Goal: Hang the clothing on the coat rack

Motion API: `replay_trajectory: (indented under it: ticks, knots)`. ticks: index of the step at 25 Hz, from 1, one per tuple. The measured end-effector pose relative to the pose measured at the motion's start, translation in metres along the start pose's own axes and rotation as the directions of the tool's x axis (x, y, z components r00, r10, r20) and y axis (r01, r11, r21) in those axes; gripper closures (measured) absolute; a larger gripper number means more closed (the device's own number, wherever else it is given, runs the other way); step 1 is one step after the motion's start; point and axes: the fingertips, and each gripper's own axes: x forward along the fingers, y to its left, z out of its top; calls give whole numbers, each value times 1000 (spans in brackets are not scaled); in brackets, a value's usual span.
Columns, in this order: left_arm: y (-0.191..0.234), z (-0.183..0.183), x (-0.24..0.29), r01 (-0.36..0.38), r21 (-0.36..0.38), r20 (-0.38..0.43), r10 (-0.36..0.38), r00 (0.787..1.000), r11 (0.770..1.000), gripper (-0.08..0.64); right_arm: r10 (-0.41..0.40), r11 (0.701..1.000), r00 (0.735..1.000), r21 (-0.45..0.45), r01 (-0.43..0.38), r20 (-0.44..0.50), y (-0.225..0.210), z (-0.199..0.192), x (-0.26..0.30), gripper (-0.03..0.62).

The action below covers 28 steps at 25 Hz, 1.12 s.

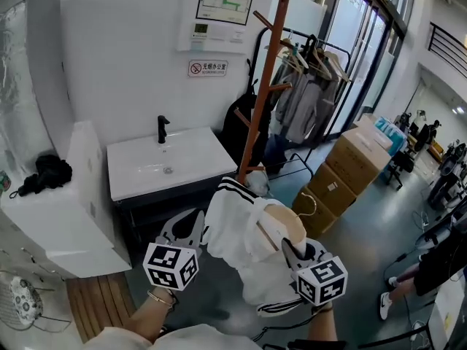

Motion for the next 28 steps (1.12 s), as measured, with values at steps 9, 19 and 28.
replay_trajectory:
  ticks: [9, 19, 28]
  knots:
    - [-14, -5, 15, -79, 28, -2, 79, 997, 997, 555, 79, 996, 997, -43, -78, 17, -33, -6, 8, 555]
    - [-18, -16, 33, -103, 39, -12, 104, 995, 994, 555, 112, 989, 994, -92, -113, -11, -52, -15, 24, 555]
    - [-18, -19, 67, -96, 38, 13, 95, 995, 995, 555, 171, 972, 985, -162, -172, -18, -68, -16, 38, 555]
